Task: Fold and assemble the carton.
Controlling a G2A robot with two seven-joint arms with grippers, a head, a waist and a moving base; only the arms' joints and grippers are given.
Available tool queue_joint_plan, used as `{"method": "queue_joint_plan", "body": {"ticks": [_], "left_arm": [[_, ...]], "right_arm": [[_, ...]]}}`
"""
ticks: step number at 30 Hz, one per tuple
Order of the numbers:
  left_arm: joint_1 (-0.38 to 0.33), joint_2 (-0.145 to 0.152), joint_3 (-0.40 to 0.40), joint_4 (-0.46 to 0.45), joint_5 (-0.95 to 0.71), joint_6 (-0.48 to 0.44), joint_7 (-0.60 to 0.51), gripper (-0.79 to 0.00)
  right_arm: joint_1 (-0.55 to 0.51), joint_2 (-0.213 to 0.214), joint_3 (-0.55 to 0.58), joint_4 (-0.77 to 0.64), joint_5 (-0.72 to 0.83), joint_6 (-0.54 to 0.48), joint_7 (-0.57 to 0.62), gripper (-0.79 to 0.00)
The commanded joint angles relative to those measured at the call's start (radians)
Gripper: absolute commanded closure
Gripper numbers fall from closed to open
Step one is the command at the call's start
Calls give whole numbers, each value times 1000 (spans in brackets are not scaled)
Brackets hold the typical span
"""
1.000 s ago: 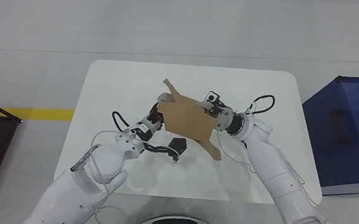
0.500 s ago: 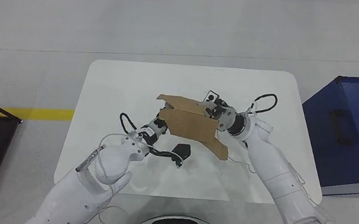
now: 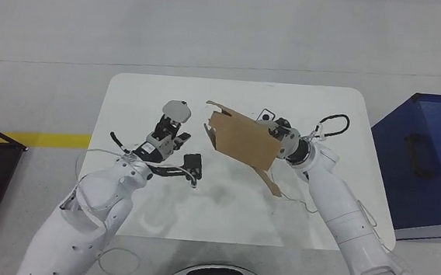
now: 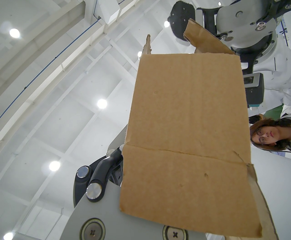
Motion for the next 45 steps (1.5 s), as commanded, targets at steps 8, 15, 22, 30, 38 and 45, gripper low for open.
{"method": "queue_joint_plan", "body": {"ticks": [8, 15, 22, 30, 38, 45], "left_arm": [[106, 19, -75, 13, 13, 80, 238, -785], [109, 25, -67, 2, 10, 95, 384, -785], [48, 19, -48, -4, -67, 37, 370, -785], [-62, 9, 47, 10, -42, -91, 315, -785], [-161, -11, 141, 56, -52, -136, 237, -785], [-201, -18, 194, 63, -34, -160, 229, -785]], "right_arm": [[-9, -3, 9, -8, 67, 30, -31, 0], [2, -1, -24, -14, 198, 71, -62, 0], [44, 12, -64, 34, 276, 91, -82, 0], [68, 21, -105, 61, 259, 78, -69, 0], [76, 28, -131, 61, 248, 68, -58, 0], [79, 34, -147, 58, 252, 65, -56, 0]]}}
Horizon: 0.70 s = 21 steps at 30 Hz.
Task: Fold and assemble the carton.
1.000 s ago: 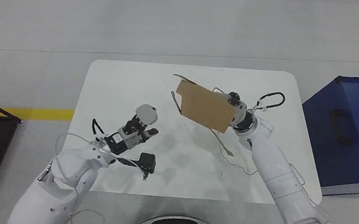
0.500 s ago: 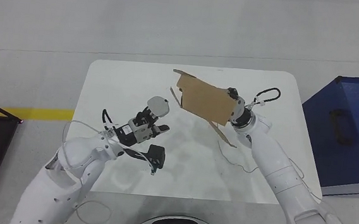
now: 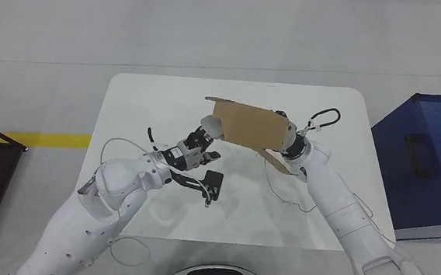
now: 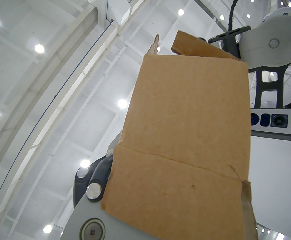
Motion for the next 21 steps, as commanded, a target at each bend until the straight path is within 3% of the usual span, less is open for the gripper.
{"method": "queue_joint_plan", "body": {"ticks": [1, 8, 21], "left_arm": [[-7, -2, 15, 0, 9, -1, 0, -785], [-8, -2, 15, 6, 14, 28, 6, -785], [158, 26, -186, -3, -45, 161, 51, -785]], "right_arm": [[1, 2, -4, 0, 1, 0, 1, 0], [1, 9, -13, -7, 20, -1, 1, 0], [3, 25, -30, -20, 50, 0, 0, 0]]}}
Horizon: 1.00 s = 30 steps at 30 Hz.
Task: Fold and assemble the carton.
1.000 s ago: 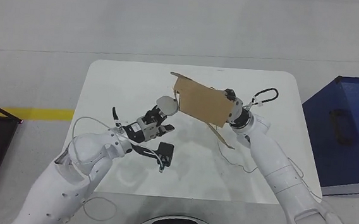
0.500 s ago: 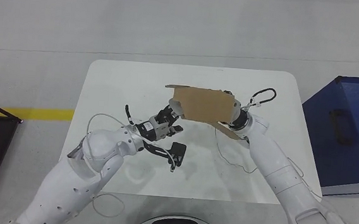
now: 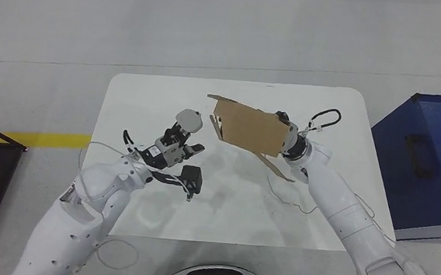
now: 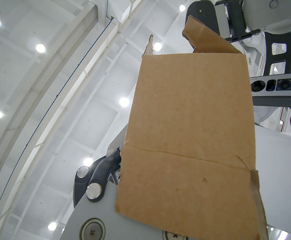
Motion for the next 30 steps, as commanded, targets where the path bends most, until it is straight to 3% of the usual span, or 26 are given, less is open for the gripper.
{"method": "queue_joint_plan", "body": {"ticks": [1, 9, 14, 20, 25, 30], "left_arm": [[17, 2, -13, -7, 3, 6, 8, -785], [16, 3, -13, -5, 17, -17, -4, -785], [-48, 7, -13, -28, 104, -108, -40, -785], [-131, 13, 22, -71, 206, -203, 29, -785], [-192, 14, 88, -65, 276, -228, 97, -785], [-240, 8, 138, -41, 322, -247, 74, -785]], "right_arm": [[2, 2, -4, -1, 1, 0, 0, 0], [7, 11, -17, -3, 12, -7, 7, 0], [9, 16, -23, -4, 19, -7, 7, 0], [13, 22, -31, -5, 23, -5, 5, 0], [15, 26, -36, -4, 28, -5, 5, 0], [17, 30, -39, -5, 30, -6, 6, 0]]}}
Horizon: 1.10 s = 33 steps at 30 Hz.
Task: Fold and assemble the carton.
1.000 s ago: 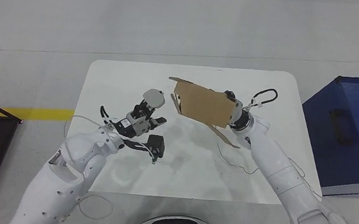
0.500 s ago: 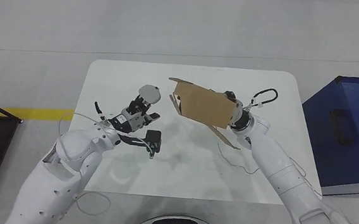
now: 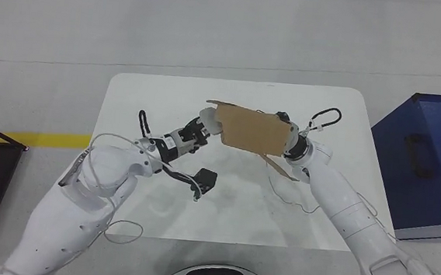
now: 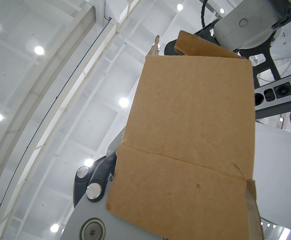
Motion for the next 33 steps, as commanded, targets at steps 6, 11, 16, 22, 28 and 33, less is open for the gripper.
{"method": "queue_joint_plan", "body": {"ticks": [6, 11, 16, 22, 28, 33], "left_arm": [[-45, -9, 49, 15, 28, -19, -57, -785], [-64, -13, 76, 16, 89, -40, -113, -785], [-48, -13, 77, 36, 137, -57, -181, -785], [-30, -11, 51, 73, 122, -63, -192, -785], [-27, -10, 30, 91, 90, -60, -166, -785], [-15, -7, 17, 93, 66, -47, -139, -785]], "right_arm": [[-3, 6, -1, -8, 2, -1, 1, 0], [-4, 10, -5, -13, 3, 1, -1, 0], [-5, 13, -7, -15, 6, -1, 1, 0], [-8, 17, -15, -28, 6, 0, 0, 0], [-16, 25, -25, -58, 18, 1, 0, 0], [-19, 34, -33, -72, 28, 3, -3, 0]]}}
